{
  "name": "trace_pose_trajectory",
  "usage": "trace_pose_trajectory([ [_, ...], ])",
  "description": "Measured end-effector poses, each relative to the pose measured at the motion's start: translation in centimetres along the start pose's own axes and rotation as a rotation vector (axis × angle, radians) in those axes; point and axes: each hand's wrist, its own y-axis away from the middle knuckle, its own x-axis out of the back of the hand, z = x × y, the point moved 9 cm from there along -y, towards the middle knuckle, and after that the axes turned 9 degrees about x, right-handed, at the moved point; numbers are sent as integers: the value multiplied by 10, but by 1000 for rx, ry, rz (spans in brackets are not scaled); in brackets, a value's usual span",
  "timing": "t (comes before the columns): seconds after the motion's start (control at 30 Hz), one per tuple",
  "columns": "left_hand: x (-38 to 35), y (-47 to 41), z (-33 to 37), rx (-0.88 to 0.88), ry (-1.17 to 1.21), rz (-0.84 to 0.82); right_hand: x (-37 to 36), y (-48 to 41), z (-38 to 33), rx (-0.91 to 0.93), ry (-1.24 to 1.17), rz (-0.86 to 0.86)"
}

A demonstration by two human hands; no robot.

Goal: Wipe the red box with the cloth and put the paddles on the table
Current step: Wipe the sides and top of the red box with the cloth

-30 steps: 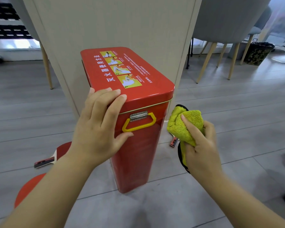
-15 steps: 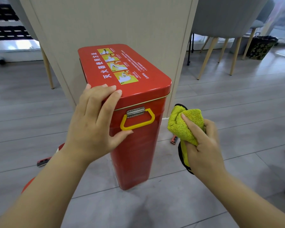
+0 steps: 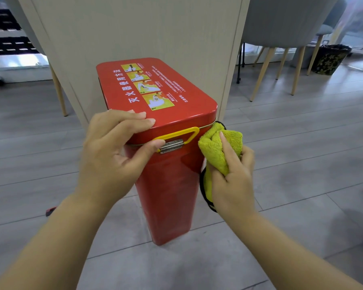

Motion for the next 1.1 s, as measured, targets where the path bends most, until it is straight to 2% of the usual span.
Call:
trace_pose_trajectory([
  [0.07,3,-4,-2,40,37,-28,-11,6,-10,20,48,32],
  [0.17,5,-6,-4,74,62,-66,-28,20,-35,208,212,9],
  [0.23,4,-6,-5,89,66,-84,-36,25,-44,270,271,-5],
  [0.37,3,-8,-6,109,66,-96,-43,33,-54,289,283,9],
  [0.5,2,-10,-6,110,62,-109,-67,50,-82,442,218,-61],
  [0.63,2,-11,-7,115,51,-138,-83,53,-105,550,270,-110],
  [0.83,4,-11,-7,75,73,-158,-64,43,-94,664,347,-49],
  [0.97,2,-5,-6,27,75,-122,-36,31,-55,655,427,-37],
  [1.1,0,1,-5,-24,49,-113,-14,22,-8,432,410,-59],
])
